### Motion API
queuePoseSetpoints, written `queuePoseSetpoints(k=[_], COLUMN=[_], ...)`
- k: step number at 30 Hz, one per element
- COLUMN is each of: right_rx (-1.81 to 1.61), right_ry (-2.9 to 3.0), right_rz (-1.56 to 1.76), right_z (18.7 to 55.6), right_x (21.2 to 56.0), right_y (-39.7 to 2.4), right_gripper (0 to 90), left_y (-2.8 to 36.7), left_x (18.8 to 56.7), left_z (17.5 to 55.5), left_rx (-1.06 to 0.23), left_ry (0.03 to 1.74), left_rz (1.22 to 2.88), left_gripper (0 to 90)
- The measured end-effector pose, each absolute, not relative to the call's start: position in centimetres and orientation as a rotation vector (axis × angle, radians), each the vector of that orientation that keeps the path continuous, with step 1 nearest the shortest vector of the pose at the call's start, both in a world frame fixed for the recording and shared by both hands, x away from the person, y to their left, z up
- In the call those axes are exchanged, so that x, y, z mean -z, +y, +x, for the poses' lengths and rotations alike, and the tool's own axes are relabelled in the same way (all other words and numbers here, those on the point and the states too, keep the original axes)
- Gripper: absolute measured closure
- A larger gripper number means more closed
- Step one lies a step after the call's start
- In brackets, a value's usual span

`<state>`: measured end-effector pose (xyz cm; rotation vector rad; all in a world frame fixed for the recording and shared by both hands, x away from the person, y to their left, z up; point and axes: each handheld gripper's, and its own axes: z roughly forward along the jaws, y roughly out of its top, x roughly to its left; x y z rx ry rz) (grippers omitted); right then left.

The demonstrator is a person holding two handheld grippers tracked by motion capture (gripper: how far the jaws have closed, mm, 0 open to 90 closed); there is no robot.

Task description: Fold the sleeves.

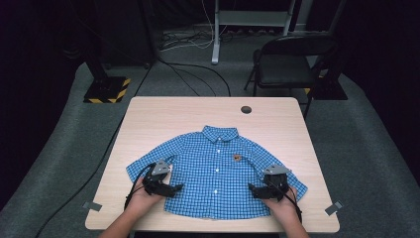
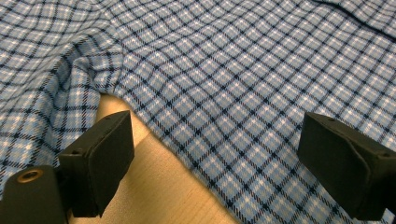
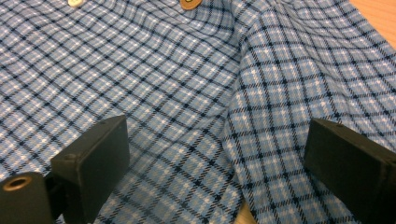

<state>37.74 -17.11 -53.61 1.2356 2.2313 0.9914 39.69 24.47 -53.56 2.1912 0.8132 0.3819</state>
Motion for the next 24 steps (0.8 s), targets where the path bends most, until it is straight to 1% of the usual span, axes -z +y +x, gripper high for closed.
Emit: queuePoseSetpoints(k=[8, 12, 24], right_rx=[-0.994, -1.009, -1.012], right_ry=[2.234, 2.246, 2.238], right_rz=[1.23, 1.209, 1.216], right_z=[37.69, 37.56, 37.6], right_x=[53.6, 53.57, 53.57], right_y=[-17.14, -17.18, -17.24], right_gripper=[6.2, 8.8, 9.5], left_y=[24.49, 24.47, 24.52], left_x=[53.56, 53.55, 53.56], left_z=[39.64, 39.58, 39.61], left_rx=[-0.379, -0.385, -0.38], left_ry=[0.806, 0.801, 0.809], left_rz=[2.188, 2.186, 2.183], left_gripper=[12.9, 13.0, 13.9])
